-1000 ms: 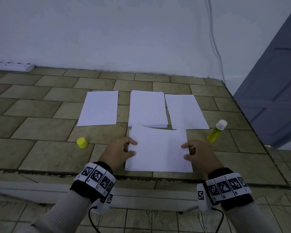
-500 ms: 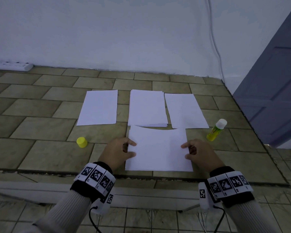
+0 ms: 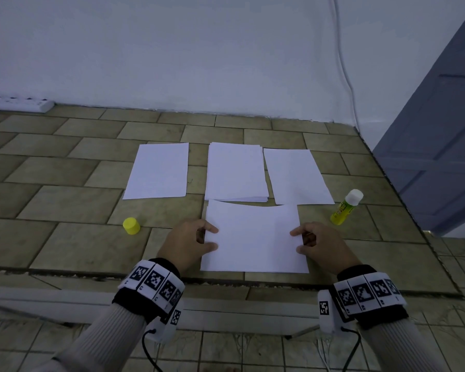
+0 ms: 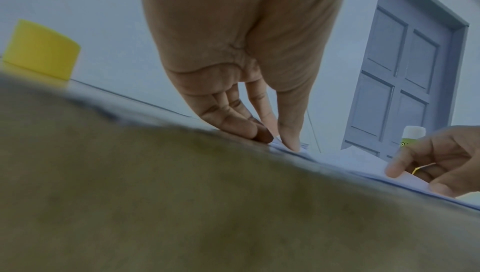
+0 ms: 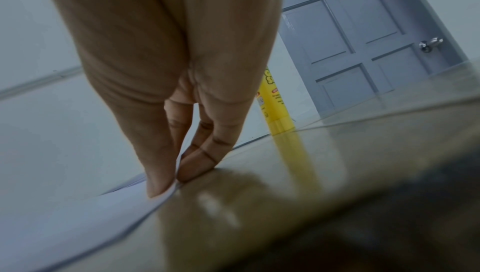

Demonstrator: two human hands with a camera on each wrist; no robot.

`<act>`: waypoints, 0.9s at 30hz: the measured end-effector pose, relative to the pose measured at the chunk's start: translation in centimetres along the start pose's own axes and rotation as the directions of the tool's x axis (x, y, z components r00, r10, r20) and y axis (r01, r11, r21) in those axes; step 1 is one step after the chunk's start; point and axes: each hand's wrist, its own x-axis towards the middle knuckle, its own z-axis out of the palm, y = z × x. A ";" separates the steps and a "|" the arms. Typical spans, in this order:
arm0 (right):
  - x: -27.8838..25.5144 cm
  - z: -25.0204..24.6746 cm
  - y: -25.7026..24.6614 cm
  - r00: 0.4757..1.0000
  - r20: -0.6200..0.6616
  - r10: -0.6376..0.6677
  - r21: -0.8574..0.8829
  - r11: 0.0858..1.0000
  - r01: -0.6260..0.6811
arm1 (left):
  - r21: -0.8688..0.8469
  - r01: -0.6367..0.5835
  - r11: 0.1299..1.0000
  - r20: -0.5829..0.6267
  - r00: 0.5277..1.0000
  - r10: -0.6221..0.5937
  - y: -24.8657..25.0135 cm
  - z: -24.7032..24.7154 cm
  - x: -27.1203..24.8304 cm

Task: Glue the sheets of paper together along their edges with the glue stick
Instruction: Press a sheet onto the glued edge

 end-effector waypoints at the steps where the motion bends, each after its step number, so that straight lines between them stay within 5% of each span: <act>1: 0.0 0.0 0.0 1.000 0.000 0.001 -0.005 1.000 -0.001 | 0.006 0.000 1.000 0.000 1.000 0.000 0.0 0.0 0.0; 22: 0.0 0.0 -0.3 1.000 -0.007 -0.004 -0.025 1.000 0.004 | 0.027 -0.015 1.000 -0.017 1.000 0.015 -0.2 0.0 -0.1; 27: 0.2 0.5 -0.5 1.000 -0.014 0.014 -0.104 0.994 -0.015 | 0.277 -0.038 0.960 -0.001 0.999 0.040 -0.4 0.0 0.1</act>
